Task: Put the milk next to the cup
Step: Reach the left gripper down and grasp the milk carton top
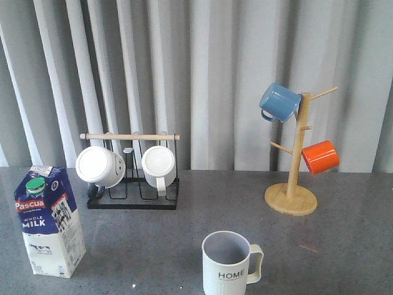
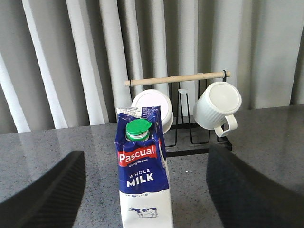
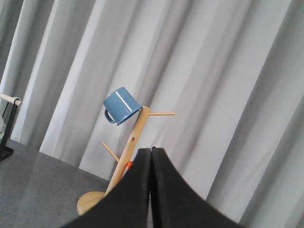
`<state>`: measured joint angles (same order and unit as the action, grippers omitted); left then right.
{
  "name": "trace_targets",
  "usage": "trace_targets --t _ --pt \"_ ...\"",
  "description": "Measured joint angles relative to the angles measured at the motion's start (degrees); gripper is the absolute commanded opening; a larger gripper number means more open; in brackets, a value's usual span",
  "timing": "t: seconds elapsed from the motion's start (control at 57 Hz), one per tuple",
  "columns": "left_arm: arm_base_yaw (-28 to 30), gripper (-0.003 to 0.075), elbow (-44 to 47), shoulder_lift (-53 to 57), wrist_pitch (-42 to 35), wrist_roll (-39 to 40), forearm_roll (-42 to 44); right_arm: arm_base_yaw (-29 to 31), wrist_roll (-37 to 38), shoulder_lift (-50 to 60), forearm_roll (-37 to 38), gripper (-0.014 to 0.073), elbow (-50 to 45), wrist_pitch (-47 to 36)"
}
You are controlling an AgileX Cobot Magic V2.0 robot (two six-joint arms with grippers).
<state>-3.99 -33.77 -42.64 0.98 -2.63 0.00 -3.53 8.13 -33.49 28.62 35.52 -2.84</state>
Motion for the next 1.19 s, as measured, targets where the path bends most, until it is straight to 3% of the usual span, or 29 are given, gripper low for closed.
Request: trace_targets --t 0.245,0.491,0.841,1.192 --pt "0.0 0.0547 0.0 0.0 -2.9 0.0 0.0 0.0 0.0 0.0 0.0 -0.0008 0.0 0.0" --pt "0.0 0.0735 -4.7 -8.9 -11.5 2.6 0.0 0.0 0.0 0.0 0.0 -0.0008 0.0 0.0" --pt "0.4 0.0722 -19.8 -34.1 -12.1 6.2 0.0 0.0 0.0 0.0 0.0 -0.0008 0.0 0.0" --pt "1.2 0.0716 -20.4 -40.5 -11.2 7.3 0.0 0.0 0.0 0.0 0.0 -0.0008 0.0 0.0"
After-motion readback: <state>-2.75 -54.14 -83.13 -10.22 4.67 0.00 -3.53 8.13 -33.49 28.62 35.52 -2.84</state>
